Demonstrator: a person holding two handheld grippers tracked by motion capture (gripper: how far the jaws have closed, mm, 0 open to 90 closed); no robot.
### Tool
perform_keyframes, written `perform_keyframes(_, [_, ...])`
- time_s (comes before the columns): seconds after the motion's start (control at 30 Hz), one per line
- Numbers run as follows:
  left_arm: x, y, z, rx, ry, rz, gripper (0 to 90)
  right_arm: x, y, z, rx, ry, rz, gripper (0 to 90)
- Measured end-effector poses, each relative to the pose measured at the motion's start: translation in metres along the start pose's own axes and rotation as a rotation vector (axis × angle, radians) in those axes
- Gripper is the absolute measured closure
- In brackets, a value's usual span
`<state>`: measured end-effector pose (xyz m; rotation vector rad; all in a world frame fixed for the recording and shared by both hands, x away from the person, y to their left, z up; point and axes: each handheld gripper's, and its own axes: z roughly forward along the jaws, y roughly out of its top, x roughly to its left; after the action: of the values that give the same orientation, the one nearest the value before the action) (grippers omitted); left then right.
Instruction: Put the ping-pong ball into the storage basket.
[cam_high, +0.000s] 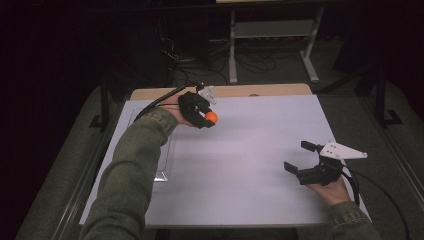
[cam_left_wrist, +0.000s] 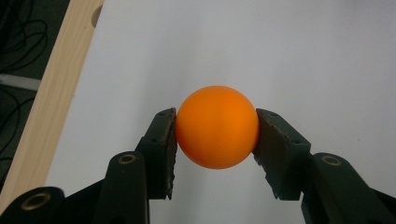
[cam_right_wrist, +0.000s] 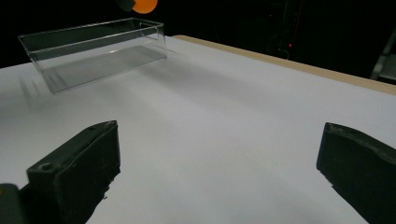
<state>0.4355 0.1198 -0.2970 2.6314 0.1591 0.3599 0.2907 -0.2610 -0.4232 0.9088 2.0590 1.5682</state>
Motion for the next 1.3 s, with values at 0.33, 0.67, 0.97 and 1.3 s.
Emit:
perform_keyframes(0.33, [-0.004,-0.008,-0.022,0.009,0.015,-0.006,50.5,0.000,0.000,0.001,0.006,0.003,-0.001,0.0])
perform_keyframes(0.67, [-0.008,-0.015,-0.036,0.014,0.027,-0.007,50.5,0.000,0.000,0.000,0.003,0.000,0.000,0.0])
perform_keyframes(0.97, [-0.010,-0.021,-0.047,0.015,0.048,-0.015,50.4,0.000,0.000,0.000,0.004,-0.001,0.000,0.0])
perform_keyframes(1.3, [-0.016,-0.025,-0.060,0.030,0.046,-0.006,50.3,0.000,0.000,0.001,0.007,-0.002,-0.003,0.0])
